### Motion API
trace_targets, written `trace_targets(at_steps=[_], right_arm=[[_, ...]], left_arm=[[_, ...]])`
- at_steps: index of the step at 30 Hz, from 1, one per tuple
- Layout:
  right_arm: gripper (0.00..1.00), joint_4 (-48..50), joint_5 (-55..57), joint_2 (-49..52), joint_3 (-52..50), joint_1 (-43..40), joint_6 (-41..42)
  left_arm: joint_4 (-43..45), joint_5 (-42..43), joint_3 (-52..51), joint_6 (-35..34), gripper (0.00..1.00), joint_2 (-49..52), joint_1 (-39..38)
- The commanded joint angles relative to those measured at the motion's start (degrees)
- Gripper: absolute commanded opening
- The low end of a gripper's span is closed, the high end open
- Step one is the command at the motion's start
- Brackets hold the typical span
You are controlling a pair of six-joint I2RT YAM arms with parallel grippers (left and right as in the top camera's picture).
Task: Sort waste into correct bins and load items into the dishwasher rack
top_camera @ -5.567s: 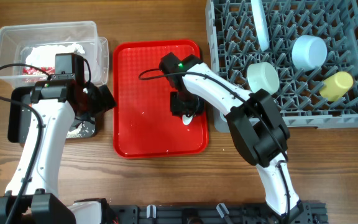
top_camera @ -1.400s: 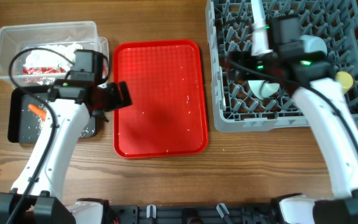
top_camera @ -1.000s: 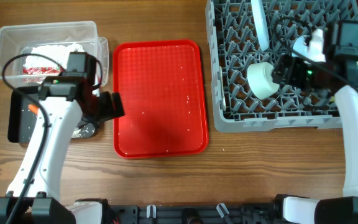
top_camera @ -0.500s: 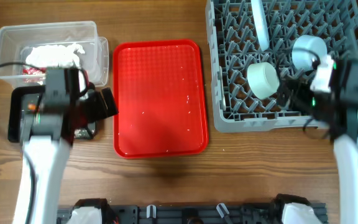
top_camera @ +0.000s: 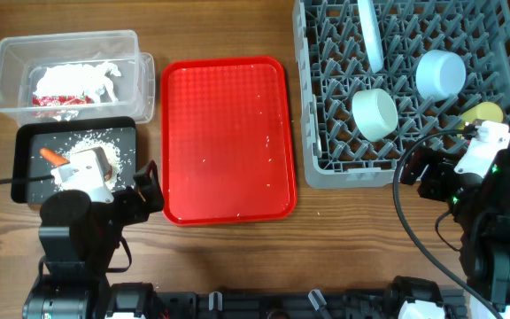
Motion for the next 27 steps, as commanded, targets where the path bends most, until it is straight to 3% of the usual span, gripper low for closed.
trace_targets(at_steps=[1, 16, 27], right_arm=[[1.0, -0.07, 1.33, 1.01, -0.39, -0.17, -1.03], [1.0, -0.02, 1.33, 8.41, -0.39, -0.04, -1.03], [1.0, 0.02, 0.44, -3.85, -0.44, 0.57, -1.22]], left_arm=[[-0.02, -0.15, -0.66, -0.31, 1.0, -0.28, -0.13], [-5.51, -0.15, -0.66, -0.31, 1.0, -0.28, -0.13], [-5.51, -0.15, -0.66, -0.31, 1.0, -0.28, -0.13]])
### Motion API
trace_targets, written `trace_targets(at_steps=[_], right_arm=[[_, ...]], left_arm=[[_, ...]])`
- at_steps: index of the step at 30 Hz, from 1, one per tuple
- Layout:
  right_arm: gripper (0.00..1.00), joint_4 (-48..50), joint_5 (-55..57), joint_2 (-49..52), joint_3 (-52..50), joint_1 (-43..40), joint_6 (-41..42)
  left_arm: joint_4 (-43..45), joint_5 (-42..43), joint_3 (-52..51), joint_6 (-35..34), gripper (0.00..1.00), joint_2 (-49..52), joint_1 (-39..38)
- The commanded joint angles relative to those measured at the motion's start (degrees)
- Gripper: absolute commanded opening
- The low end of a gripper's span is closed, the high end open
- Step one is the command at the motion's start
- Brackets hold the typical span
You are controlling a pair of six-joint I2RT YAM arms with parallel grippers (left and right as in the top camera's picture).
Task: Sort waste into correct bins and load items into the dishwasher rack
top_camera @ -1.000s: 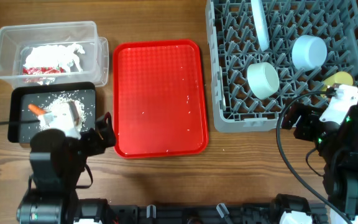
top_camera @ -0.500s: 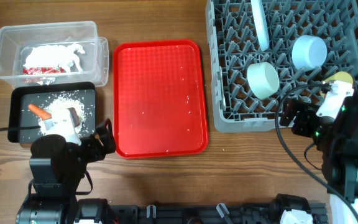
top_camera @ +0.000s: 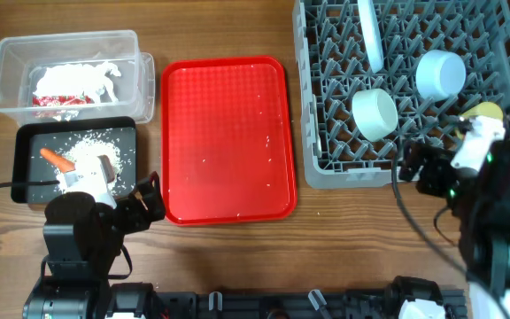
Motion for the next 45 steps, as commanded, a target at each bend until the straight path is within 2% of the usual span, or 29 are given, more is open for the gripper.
trace_targets(at_steps=[1, 6, 10, 18, 34, 39, 45], right_arm=[[1.0, 0.15, -0.52, -7.23, -0.26, 0.46, -1.18], [1.0, 0.5, -1.25, -16.68, -0.31, 1.53, -5.46], [1.0, 3.1, -1.03, -25.53, -3.56, 2.82, -5.66], [1.0, 17.99, -5.4, -43.43, -23.82, 4.17, -3.96], [1.0, 57.7, -7.98, -43.45, -54.29, 4.87, -4.17], [1.0, 52.3, -10.64, -43.45, -54.58, 5.03, -11.15], [1.0, 51.23, -10.12, -43.45, -54.55, 5.73, -12.74]], left_arm=[[0.07, -0.13, -0.5, -0.31, 1.0, -0.13, -0.13], [0.07, -0.13, -0.5, -0.31, 1.0, -0.13, -0.13], [0.07, -0.13, -0.5, -0.31, 1.0, -0.13, -0.13], [0.07, -0.13, -0.5, -0.31, 1.0, -0.13, -0.13], [0.07, -0.13, -0.5, -0.31, 1.0, -0.13, -0.13], [0.07, -0.13, -0.5, -0.31, 1.0, -0.13, -0.13], [0.07, -0.13, -0.5, -0.31, 1.0, -0.13, -0.13]])
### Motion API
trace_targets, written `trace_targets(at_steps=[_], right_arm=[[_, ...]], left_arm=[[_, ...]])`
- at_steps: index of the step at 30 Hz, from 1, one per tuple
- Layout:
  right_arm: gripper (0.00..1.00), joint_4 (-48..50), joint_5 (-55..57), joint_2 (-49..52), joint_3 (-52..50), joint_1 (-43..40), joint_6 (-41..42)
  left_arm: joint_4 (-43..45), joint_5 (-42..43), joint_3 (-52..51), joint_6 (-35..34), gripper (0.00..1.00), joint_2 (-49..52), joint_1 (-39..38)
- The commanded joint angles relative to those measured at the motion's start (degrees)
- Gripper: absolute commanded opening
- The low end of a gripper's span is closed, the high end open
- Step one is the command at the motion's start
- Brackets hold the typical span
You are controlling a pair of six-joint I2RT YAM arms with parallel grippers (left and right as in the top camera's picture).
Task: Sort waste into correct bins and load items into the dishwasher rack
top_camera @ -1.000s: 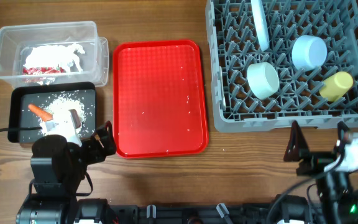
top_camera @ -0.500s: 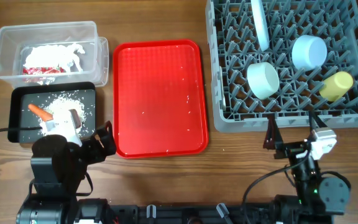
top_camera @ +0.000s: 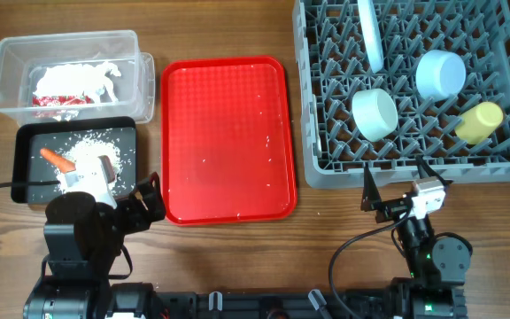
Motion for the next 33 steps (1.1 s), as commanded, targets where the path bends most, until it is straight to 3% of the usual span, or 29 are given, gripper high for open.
trace_targets(at_steps=[1, 33], right_arm=[[1.0, 0.13, -1.33, -0.79, -0.04, 0.35, -2.69], [1.0, 0.39, -1.49, -0.72, -0.04, 0.33, -0.61]], left_arm=[[0.09, -0.15, -0.28, -0.31, 1.0, -0.13, -0.13], [0.09, -0.15, -0.28, -0.31, 1.0, -0.13, -0.13]])
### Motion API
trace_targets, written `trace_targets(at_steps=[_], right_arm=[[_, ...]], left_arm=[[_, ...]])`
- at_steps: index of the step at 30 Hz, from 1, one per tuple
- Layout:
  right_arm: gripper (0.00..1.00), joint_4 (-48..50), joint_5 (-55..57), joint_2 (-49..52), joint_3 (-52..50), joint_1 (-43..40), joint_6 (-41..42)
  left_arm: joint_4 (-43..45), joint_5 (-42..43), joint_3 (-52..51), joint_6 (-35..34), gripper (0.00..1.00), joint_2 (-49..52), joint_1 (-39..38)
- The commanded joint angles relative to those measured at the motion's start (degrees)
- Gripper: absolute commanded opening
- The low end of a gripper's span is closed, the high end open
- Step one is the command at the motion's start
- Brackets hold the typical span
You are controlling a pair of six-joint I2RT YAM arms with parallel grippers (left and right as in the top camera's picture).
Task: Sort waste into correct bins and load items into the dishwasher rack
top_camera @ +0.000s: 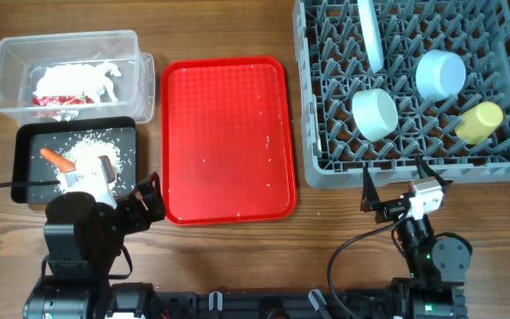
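Observation:
The red tray (228, 133) holds only a few crumbs. In the grey dishwasher rack (321, 133) are a standing white plate (370, 35), a white cup (374, 113), a pale blue cup (440, 73) and a yellow cup (479, 121). The clear bin (7, 53) contains white paper and a red wrapper. Rice and a carrot piece (51, 157) lie in the black bin (25, 142). My left gripper (151, 195) is low by the tray's front left corner, open and empty. In front of the rack, my right gripper (374, 197) is also open and empty.
The wooden table (237, 257) shows between the two arms at the front. The rack's front wall stands just beyond the right gripper. A black cable runs off to the left beside the black bin.
My right gripper was first at the rack's front right slot by the yellow cup, and my left arm stood at the black bin's front edge. Then the left arm sat slightly lower. Later the right arm was back at the table's front, with the cup in the rack.

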Motion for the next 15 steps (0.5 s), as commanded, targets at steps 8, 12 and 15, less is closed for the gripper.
trace_targets(at_steps=[8, 12, 15], right_arm=[[1.0, 0.37, -1.18, -0.68, -0.04, 0.26, 0.5], [0.99, 0.37, -1.18, -0.68, -0.04, 0.26, 0.55], [1.0, 0.37, -1.18, -0.68, -0.04, 0.26, 0.52]], left_arm=[[-0.04, -0.13, -0.28, -0.28, 1.0, -0.55, -0.13], [-0.28, -0.63, -1.07, 0.26, 1.0, -2.91, -0.11], [0.68, -2.64, -4.9, 0.39, 1.0, -7.72, 0.72]])
